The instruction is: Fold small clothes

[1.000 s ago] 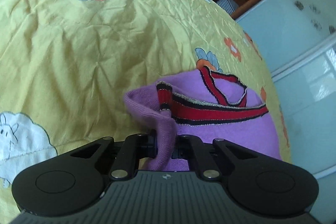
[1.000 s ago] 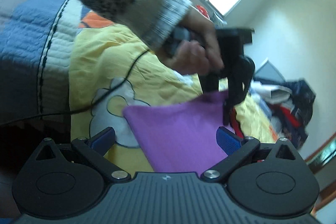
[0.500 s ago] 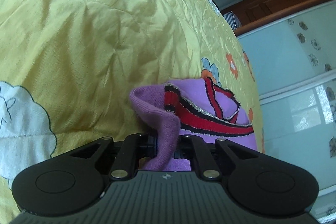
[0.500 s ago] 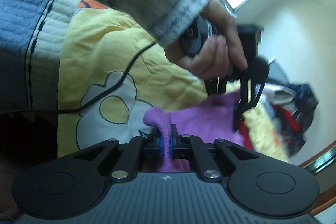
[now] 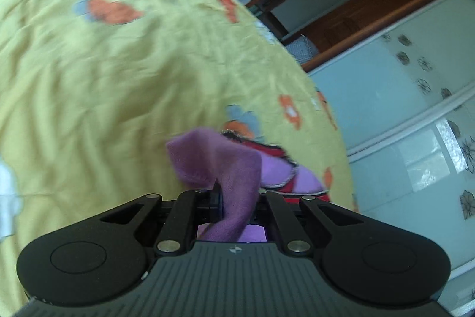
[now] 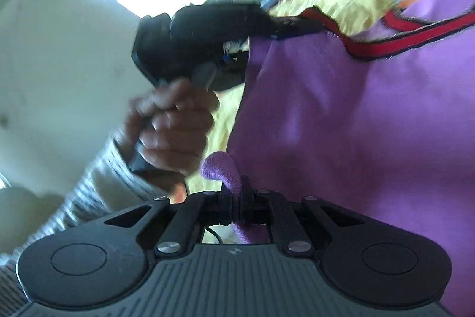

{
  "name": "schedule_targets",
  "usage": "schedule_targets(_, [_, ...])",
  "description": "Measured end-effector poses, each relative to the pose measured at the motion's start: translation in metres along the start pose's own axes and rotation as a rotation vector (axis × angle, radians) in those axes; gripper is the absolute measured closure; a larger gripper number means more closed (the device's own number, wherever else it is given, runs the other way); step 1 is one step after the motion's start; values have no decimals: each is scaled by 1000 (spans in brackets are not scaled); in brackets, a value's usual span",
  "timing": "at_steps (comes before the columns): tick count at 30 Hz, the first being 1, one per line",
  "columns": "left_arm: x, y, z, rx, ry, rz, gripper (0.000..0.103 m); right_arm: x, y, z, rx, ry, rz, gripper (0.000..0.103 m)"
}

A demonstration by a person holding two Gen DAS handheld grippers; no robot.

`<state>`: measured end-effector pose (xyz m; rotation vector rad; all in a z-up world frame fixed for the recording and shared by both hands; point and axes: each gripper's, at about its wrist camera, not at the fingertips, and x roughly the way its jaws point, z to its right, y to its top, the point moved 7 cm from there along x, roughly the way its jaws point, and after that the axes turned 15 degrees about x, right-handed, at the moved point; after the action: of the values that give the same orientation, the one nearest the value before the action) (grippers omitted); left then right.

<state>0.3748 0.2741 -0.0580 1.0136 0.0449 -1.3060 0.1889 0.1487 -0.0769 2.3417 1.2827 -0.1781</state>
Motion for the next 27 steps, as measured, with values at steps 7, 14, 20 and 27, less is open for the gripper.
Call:
schedule_targets(7, [61, 11, 68, 70, 48, -99, 96, -82, 19, -1, -229, -174, 229, 98])
schedule_targets(14, [141, 10, 155, 248, 96, -253, 96, -165, 35, 42, -145, -216, 369, 98])
schedule_targets(20, [207, 10, 209, 289, 100, -291, 96, -236, 45, 76, -49, -245, 513, 98])
schedule_targets(27, [266, -7, 250, 316, 116, -332, 96, -286, 32, 116, 53, -279, 584, 99])
